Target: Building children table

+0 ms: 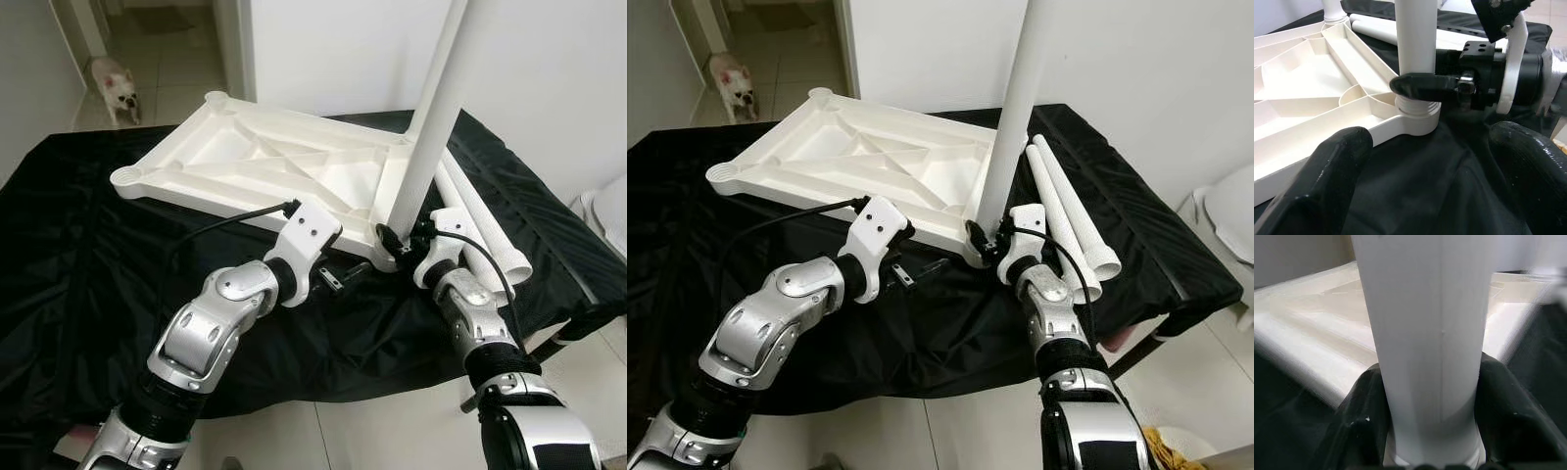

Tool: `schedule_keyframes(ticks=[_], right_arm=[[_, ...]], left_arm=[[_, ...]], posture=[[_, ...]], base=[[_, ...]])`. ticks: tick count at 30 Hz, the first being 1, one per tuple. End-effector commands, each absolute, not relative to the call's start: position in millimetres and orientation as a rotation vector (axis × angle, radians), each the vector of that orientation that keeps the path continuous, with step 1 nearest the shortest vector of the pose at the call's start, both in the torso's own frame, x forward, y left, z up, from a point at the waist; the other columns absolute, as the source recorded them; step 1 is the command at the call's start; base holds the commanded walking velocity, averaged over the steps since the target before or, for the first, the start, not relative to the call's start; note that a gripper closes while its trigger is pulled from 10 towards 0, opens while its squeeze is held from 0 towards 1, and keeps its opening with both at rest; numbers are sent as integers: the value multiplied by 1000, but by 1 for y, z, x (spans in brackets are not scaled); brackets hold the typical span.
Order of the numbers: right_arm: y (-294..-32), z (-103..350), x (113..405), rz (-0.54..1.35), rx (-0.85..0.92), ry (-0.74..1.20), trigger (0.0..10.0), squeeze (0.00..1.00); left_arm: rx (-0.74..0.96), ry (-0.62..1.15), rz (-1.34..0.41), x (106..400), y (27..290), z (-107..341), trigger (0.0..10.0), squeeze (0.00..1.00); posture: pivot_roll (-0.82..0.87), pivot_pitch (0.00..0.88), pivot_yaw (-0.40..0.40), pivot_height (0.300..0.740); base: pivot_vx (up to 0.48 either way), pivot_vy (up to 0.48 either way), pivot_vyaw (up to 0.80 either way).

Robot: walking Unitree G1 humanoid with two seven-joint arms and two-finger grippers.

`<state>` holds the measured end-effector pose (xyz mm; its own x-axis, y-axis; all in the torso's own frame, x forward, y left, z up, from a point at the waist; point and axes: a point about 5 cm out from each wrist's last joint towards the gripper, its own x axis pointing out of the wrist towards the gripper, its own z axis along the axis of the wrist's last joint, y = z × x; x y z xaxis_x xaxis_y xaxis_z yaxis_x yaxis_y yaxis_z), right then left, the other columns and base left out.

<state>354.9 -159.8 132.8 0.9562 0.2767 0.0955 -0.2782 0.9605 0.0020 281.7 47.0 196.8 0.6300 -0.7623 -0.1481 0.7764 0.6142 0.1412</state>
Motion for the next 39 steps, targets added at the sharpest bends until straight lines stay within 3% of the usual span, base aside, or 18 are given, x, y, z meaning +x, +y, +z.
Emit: schedule_keyframes(ticks=[1, 8, 13, 23, 24, 26, 27, 28, 39], right_arm=[[-158, 130, 354, 241, 54, -75, 0, 0], [-118, 136, 345, -5, 114, -98, 0, 0], [-99, 139, 340, -29, 115, -101, 0, 0], [-107, 140, 335, -100, 86, -65, 0, 0], [-108, 140, 334, -110, 74, -63, 4039, 0], [-108, 140, 334, -110, 74, -63, 4039, 0], [-108, 140, 334, -101, 80, -64, 10000, 0], [-109, 140, 334, -96, 85, -69, 10000, 1000], [-135, 149, 338, 20, 86, -133, 10000, 1000]], left_arm=[[199, 80, -900, 279, 45, 197, 10000, 0], [191, 83, -893, 280, 45, 197, 10000, 0], [189, 80, -893, 280, 44, 198, 10000, 0], [186, 80, -885, 280, 45, 198, 10000, 0], [186, 80, -885, 280, 45, 198, 10000, 0], [186, 80, -885, 280, 45, 198, 10000, 0], [185, 79, -886, 280, 45, 198, 10000, 0], [185, 79, -886, 280, 45, 198, 10000, 0], [188, 76, -886, 280, 44, 199, 10000, 0]], posture=[[-65, 14, 8, 740], [-70, 26, 9, 740], [-69, 28, 7, 740], [-69, 27, 5, 740], [-70, 27, 6, 740], [-70, 27, 6, 740], [-71, 28, 7, 740], [-71, 28, 7, 740], [-67, 24, 6, 740]], base=[[0, 0, 0], [0, 0, 0], [0, 0, 0], [0, 0, 0], [0, 0, 0], [0, 0, 0], [0, 0, 0], [0, 0, 0], [0, 0, 0]])
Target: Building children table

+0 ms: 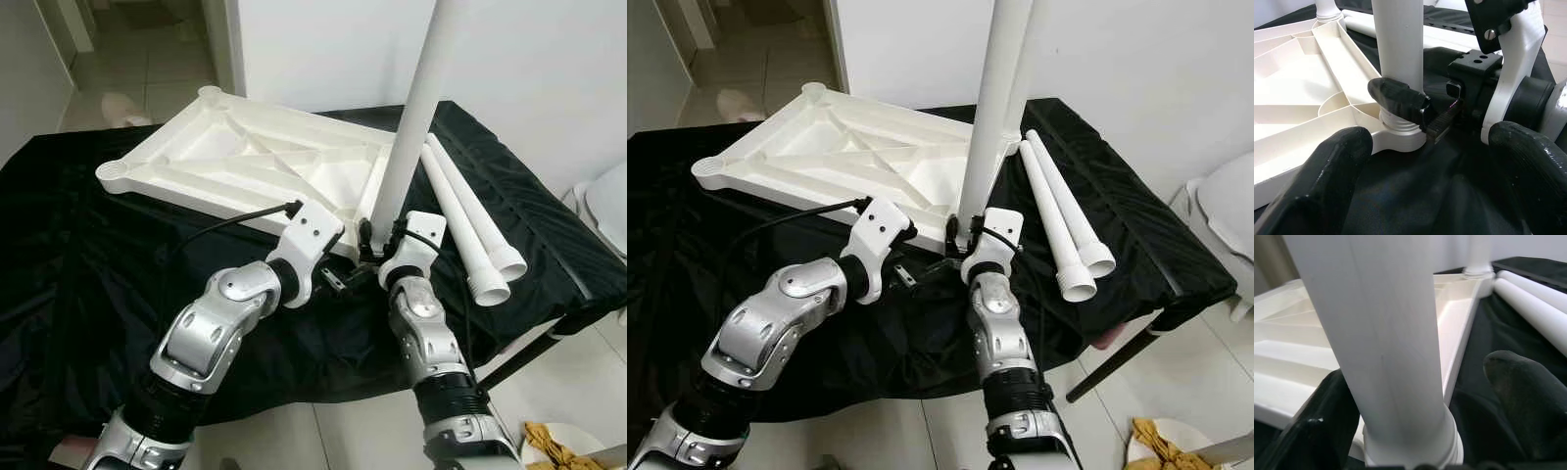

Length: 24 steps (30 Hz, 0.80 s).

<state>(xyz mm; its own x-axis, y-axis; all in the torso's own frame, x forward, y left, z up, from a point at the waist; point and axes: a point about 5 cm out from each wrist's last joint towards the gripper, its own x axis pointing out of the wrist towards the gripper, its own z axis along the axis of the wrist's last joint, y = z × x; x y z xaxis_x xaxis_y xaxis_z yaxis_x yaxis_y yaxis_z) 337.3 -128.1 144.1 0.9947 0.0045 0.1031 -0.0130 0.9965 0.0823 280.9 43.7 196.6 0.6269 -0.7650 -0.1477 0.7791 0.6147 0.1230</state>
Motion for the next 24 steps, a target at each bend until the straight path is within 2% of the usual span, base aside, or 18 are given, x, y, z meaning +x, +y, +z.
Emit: schedule_keyframes(ticks=[1, 6, 7, 9, 10, 11, 13, 15, 24], right_arm=[[-135, 149, 338, 20, 86, -133, 10000, 1000], [-139, 150, 340, 61, 89, -131, 10000, 1000], [-141, 152, 342, 128, 100, -127, 10000, 0], [-141, 152, 342, 128, 100, -127, 10000, 0], [-143, 154, 344, 214, 102, -130, 10000, 0], [-143, 154, 344, 214, 102, -130, 10000, 0], [-154, 156, 350, 417, 62, -108, 10000, 0], [-161, 154, 353, 517, -3, -78, 10000, 0], [-162, 148, 357, 655, -70, -21, 10000, 0]], left_arm=[[188, 76, -886, 280, 44, 199, 10000, 0], [185, 76, -885, 281, 44, 199, 10000, 0], [185, 75, -885, 281, 45, 200, 10000, 0], [185, 75, -885, 281, 45, 200, 10000, 0], [187, 74, -884, 281, 45, 200, 10000, 0], [187, 74, -884, 281, 45, 200, 10000, 0], [191, 71, -883, 282, 45, 201, 10000, 0], [193, 67, -884, 283, 45, 202, 10000, 0], [197, 65, -885, 283, 45, 203, 10000, 0]], posture=[[-67, 24, 6, 740], [-66, 22, 5, 740], [-66, 19, 7, 740], [-66, 19, 7, 740], [-64, 17, 9, 740], [-64, 17, 9, 740], [-64, 15, 13, 740], [-62, 13, 14, 740], [-50, 7, 20, 740]], base=[[0, 0, 0], [0, 0, 0], [0, 0, 0], [0, 0, 0], [0, 0, 0], [0, 0, 0], [0, 0, 0], [0, 0, 0], [0, 0, 0]])
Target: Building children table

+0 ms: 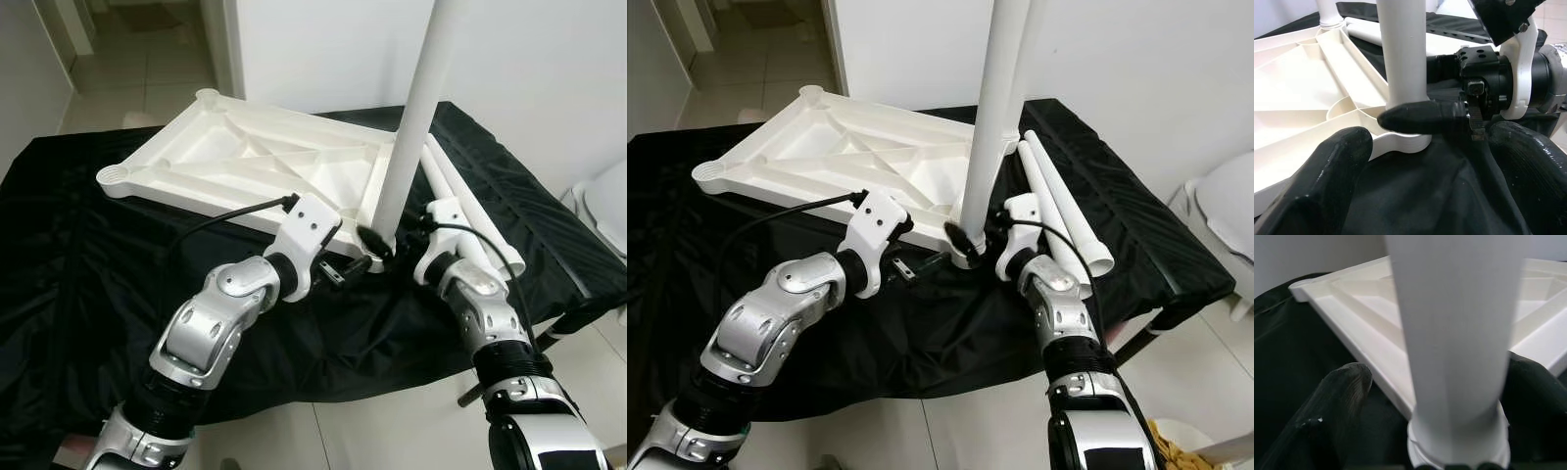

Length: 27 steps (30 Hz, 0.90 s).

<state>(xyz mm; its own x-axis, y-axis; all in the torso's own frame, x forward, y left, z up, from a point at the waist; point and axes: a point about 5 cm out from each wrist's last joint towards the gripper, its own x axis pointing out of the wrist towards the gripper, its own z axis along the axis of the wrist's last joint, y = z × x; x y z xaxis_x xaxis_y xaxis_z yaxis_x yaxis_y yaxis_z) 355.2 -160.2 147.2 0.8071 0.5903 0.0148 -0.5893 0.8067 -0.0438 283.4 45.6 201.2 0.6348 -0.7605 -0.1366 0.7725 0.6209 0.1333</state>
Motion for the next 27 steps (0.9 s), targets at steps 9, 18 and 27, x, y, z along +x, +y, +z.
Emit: schedule_keyframes(ticks=[9, 18, 27], right_arm=[[-167, 147, 366, 674, -90, 12, 10000, 0], [-169, 143, 371, 660, -91, 31, 0, 0], [-172, 139, 368, 684, -113, 34, 0, 0]], left_arm=[[198, 65, -886, 283, 46, 204, 10000, 0], [200, 69, -898, 281, 44, 203, 10000, 0], [197, 76, -903, 278, 43, 201, 10000, 0]], posture=[[-43, 5, 23, 740], [-42, 2, 24, 740], [-43, 5, 17, 740]], base=[[0, 0, 0], [0, 0, 0], [0, 0, 0]])
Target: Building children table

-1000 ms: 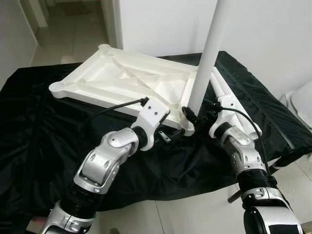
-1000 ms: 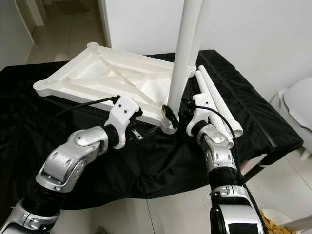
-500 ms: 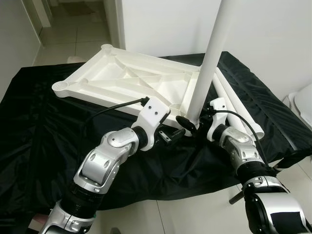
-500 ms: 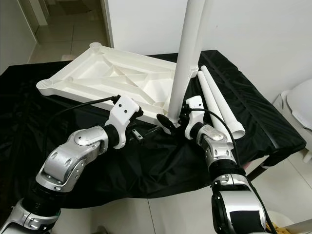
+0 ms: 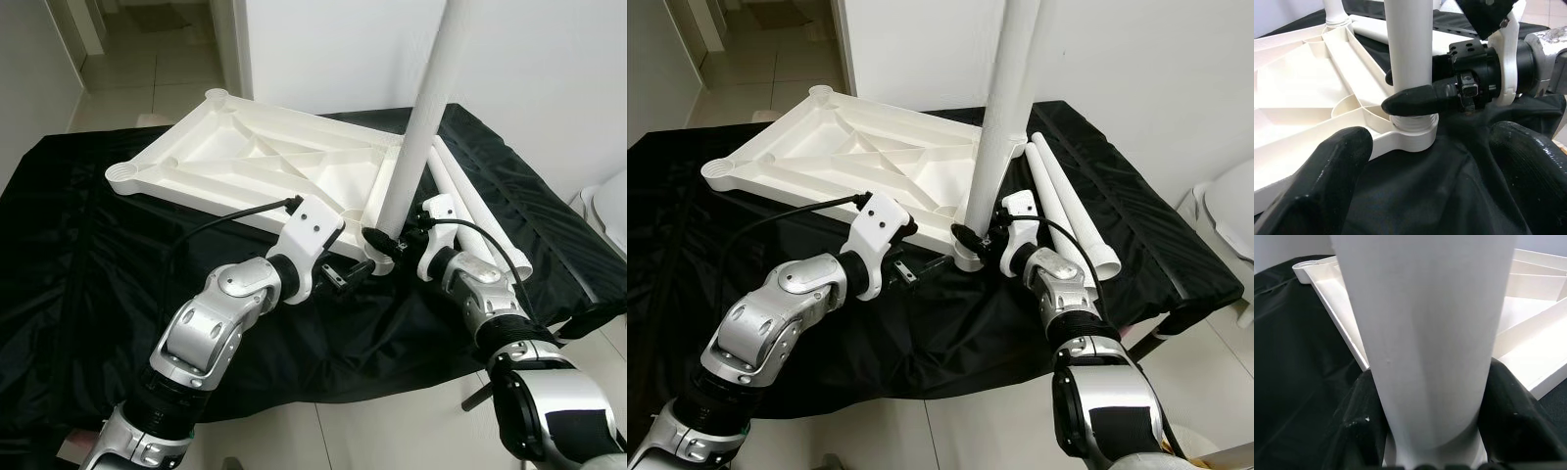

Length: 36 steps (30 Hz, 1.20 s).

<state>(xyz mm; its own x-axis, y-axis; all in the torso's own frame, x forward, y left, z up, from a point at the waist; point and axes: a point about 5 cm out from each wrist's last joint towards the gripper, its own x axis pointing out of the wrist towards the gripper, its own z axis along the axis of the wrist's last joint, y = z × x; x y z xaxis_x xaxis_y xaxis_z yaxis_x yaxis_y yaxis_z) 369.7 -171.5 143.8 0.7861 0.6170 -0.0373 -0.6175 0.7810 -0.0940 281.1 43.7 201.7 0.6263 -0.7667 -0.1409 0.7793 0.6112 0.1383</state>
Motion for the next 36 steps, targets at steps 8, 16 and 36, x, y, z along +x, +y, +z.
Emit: schedule_keyframes(ticks=[8, 16, 36], right_arm=[[-178, 129, 365, 604, -75, 37, 0, 0], [-180, 125, 363, 485, -44, 13, 0, 0], [-139, 122, 352, -33, 66, -62, 0, 0]], left_arm=[[198, 82, -912, 276, 42, 199, 10000, 0], [198, 85, -924, 275, 40, 198, 10000, 0], [197, 92, -936, 272, 38, 195, 10000, 0]], posture=[[-52, 0, 14, 740], [-59, 0, 14, 740], [-57, 0, 8, 740]], base=[[0, 0, 0], [0, 0, 0], [0, 0, 0]])
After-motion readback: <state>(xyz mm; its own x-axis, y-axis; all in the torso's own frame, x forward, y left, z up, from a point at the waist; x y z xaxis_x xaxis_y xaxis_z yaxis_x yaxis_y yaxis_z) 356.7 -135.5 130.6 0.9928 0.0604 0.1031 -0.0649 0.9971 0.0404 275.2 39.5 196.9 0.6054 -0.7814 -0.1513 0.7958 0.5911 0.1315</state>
